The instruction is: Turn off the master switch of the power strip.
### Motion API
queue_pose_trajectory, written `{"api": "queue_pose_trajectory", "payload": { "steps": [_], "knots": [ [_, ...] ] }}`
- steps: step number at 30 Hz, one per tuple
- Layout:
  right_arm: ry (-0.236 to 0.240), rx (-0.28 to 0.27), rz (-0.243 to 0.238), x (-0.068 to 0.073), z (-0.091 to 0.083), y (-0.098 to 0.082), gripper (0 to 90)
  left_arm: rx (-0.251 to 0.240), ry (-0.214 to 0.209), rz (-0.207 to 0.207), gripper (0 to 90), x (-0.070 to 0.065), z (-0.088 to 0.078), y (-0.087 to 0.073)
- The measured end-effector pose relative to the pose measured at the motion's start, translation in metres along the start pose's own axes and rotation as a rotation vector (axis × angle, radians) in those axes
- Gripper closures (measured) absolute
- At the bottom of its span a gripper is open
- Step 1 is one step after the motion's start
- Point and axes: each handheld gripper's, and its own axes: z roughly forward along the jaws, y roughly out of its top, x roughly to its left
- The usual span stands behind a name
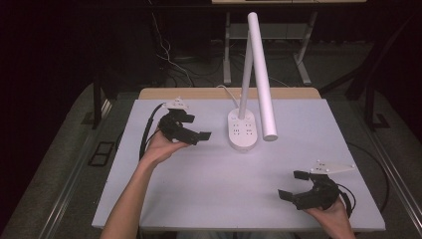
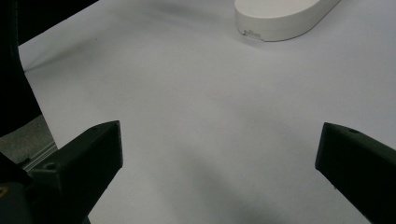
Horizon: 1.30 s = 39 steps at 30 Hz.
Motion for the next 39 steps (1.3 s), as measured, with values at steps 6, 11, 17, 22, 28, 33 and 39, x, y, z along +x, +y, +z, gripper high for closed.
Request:
{"api": "queue_pose_trajectory", "payload": {
  "steps": [6,11,17,22,28,33,39],
  "knots": [
    [-0.003,-0.002,0.012,-0.001,-0.001,0.0,0.0,0.013,-0.008,0.004,2.4,0.005,0.006,0.005],
    [-0.008,-0.009,0.024,-0.004,-0.002,-0.001,0.0,0.016,-0.013,-0.004,2.4,0.01,0.01,0.011],
    [-0.019,-0.013,0.023,-0.007,-0.004,-0.001,0.0,0.024,-0.017,-0.005,2.8,0.021,0.014,0.023],
    [-0.024,-0.018,0.031,-0.008,-0.004,-0.001,0.0,0.039,-0.025,-0.004,3.3,0.029,0.021,0.031],
    [-0.027,-0.021,0.036,-0.009,-0.004,-0.001,0.0,0.038,-0.023,-0.013,3.9,0.035,0.029,0.039],
    [-0.025,-0.023,0.027,-0.009,-0.004,-0.001,0.0,0.044,-0.014,-0.014,4.5,0.039,0.034,0.045],
    [-0.02,-0.019,0.021,-0.006,-0.004,-0.001,0.0,0.045,0.004,-0.016,5.8,0.042,0.039,0.049]
  ]
}}
